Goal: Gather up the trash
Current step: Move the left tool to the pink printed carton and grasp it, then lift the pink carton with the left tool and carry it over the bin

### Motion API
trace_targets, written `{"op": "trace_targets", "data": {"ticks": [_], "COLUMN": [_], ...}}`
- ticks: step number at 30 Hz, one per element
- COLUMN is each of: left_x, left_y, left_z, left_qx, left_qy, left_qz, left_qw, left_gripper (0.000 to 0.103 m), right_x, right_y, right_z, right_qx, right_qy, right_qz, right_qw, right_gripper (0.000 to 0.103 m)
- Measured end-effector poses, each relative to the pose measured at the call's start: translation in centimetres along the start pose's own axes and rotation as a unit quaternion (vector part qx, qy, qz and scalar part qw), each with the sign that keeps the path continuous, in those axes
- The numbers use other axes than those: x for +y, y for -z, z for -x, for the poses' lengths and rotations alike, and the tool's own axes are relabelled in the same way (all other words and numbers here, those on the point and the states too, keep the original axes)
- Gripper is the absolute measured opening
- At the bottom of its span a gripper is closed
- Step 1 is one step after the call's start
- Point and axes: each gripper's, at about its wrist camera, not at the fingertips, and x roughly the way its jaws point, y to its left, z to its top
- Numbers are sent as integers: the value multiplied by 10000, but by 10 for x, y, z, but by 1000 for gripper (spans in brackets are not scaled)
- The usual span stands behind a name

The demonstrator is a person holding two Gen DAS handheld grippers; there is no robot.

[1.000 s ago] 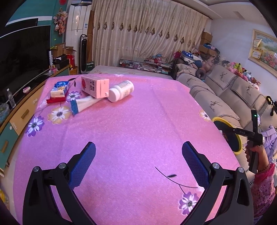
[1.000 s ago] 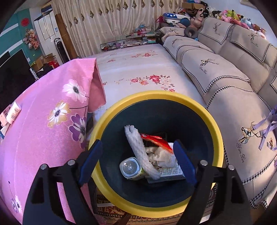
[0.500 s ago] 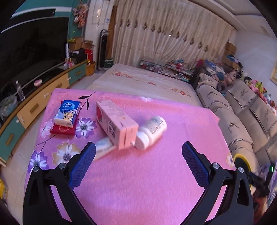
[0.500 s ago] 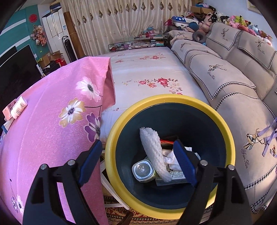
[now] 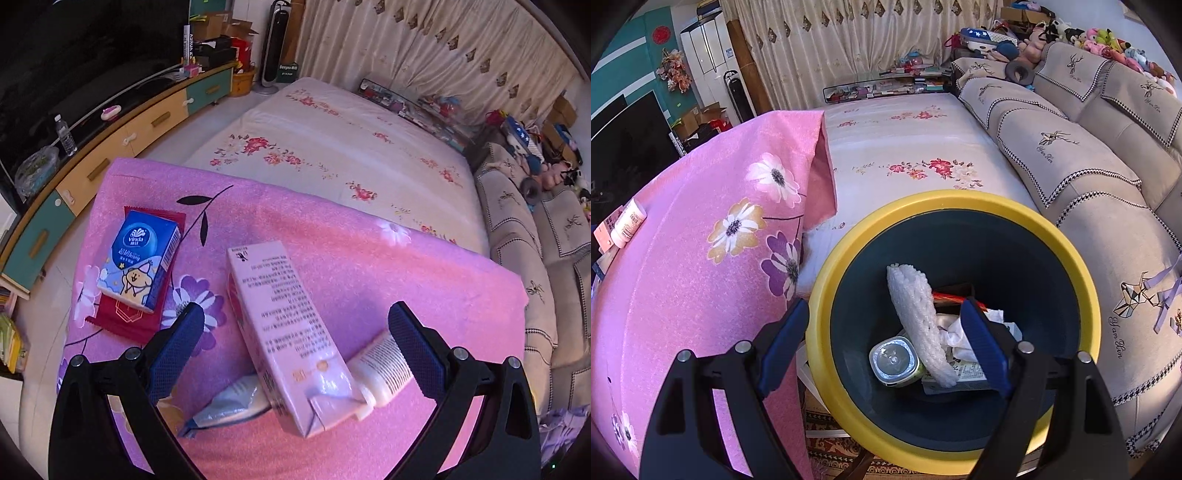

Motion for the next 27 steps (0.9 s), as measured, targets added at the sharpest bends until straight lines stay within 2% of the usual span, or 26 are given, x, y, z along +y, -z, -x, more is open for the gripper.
{"op": "trace_targets", "data": {"ticks": [2, 7, 11, 18, 22, 27], "left_x": [1, -4, -2, -5, -7, -17], "left_y": [-4, -14, -16, -18, -12, 9], "left_z": [-9, -27, -39, -40, -23, 27], "left_qx": [132, 344, 534, 557, 479, 171], "left_qy": [-56, -231, -207, -186, -47, 289], "left_qz": [61, 27, 86, -150, -488, -919], "left_qw": [9999, 9991, 9983, 9982, 9977, 9952], "left_gripper": [97, 79, 67, 41, 38, 38], "right_x": [1, 2, 2, -4, -8, -11], "right_y": [1, 2, 3, 7, 10, 14], "right_z": [-2, -3, -2, -2, 0, 3], "right_qx": [23, 4, 4, 12, 24, 33], "right_qy": [-33, -92, -121, -114, -109, -95], "right_qz": [13, 32, 8, -39, -77, -72], "right_qw": [10000, 10000, 9999, 9999, 9999, 9999], "right_gripper": [80, 79, 80, 80, 80, 80]}}
